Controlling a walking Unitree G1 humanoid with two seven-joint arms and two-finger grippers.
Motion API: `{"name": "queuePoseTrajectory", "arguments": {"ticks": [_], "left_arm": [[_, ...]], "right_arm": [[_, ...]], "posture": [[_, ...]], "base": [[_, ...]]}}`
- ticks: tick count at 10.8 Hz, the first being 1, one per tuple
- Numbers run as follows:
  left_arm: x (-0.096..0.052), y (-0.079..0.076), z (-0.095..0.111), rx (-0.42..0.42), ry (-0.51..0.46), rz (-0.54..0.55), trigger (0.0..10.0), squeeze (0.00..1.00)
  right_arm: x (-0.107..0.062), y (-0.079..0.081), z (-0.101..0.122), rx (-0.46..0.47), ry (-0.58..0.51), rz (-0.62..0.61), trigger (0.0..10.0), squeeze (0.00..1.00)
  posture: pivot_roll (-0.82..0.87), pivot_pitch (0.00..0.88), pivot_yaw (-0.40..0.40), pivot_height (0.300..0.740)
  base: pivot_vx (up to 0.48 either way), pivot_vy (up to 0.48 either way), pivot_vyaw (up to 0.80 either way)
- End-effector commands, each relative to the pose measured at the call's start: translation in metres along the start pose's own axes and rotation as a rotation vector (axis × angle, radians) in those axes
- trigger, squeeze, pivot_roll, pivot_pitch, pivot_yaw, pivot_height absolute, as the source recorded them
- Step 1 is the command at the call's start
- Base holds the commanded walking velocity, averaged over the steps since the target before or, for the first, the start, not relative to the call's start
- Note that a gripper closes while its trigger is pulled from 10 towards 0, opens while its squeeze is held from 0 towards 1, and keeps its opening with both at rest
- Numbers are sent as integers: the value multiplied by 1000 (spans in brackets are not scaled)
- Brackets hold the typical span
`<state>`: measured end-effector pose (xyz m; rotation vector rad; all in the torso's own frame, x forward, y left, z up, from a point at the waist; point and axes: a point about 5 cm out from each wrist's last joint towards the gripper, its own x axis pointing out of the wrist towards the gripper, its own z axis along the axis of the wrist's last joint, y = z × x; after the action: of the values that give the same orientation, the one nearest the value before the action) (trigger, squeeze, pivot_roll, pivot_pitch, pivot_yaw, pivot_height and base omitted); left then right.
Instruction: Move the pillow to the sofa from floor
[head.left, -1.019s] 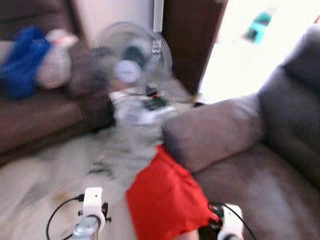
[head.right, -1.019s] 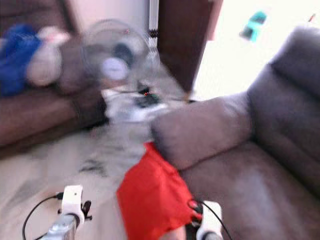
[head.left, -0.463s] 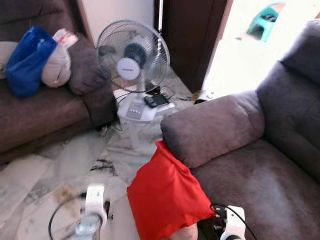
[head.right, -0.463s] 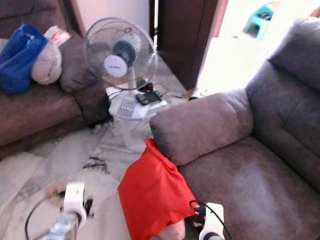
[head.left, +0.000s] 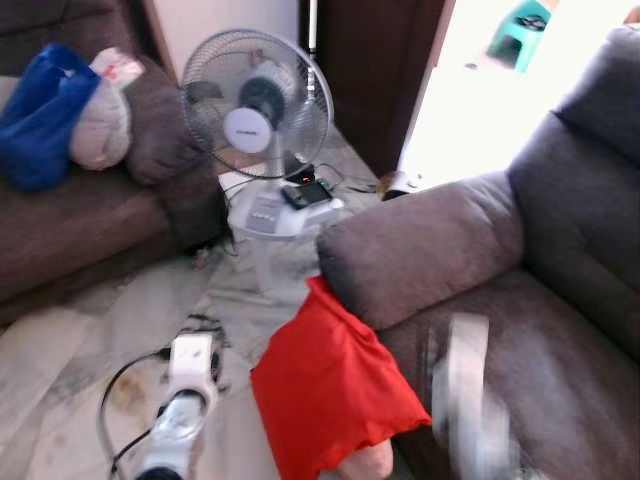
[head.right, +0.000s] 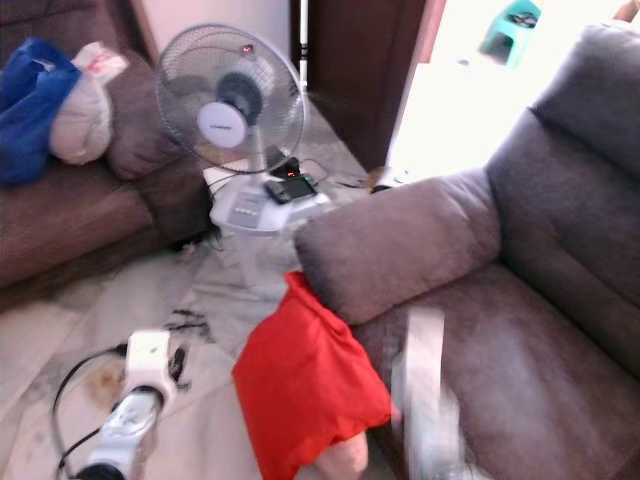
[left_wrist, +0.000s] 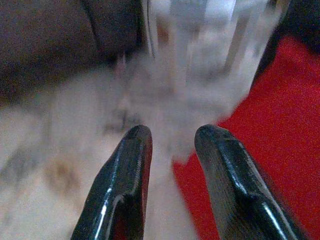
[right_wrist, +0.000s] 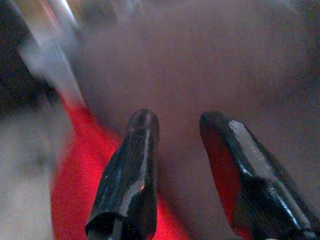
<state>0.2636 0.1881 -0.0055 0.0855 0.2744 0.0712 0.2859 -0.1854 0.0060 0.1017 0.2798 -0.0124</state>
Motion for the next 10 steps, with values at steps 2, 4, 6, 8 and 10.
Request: {"name": "queuePoseTrajectory", "arguments": {"ticks": [2, 4, 6, 8, 10], "left_arm": [[-2, 9, 25, 48, -179, 7, 10000, 0], [-2, 12, 53, 74, -311, 39, 10000, 0], [-18, 9, 79, 115, -456, 56, 10000, 0], [-12, 8, 82, 105, -460, 75, 10000, 0], [-24, 15, 91, 93, -468, 115, 10000, 0]], "right_arm": [[-5, 0, 7, -8, -93, 34, 10000, 0], [-3, 0, 25, -26, -191, 42, 10000, 0], [-12, -12, 34, -33, -257, 11, 10000, 0], [-13, -15, 45, -40, -311, -5, 10000, 0], [-27, -10, 55, -58, -371, -17, 10000, 0]], "posture": [[29, 35, -43, 740], [34, 7, -44, 740], [58, 0, -55, 740], [36, 0, -48, 740], [23, 0, -41, 740]], "base": [[0, 0, 0], [0, 0, 0], [0, 0, 0], [0, 0, 0], [0, 0, 0]]}}
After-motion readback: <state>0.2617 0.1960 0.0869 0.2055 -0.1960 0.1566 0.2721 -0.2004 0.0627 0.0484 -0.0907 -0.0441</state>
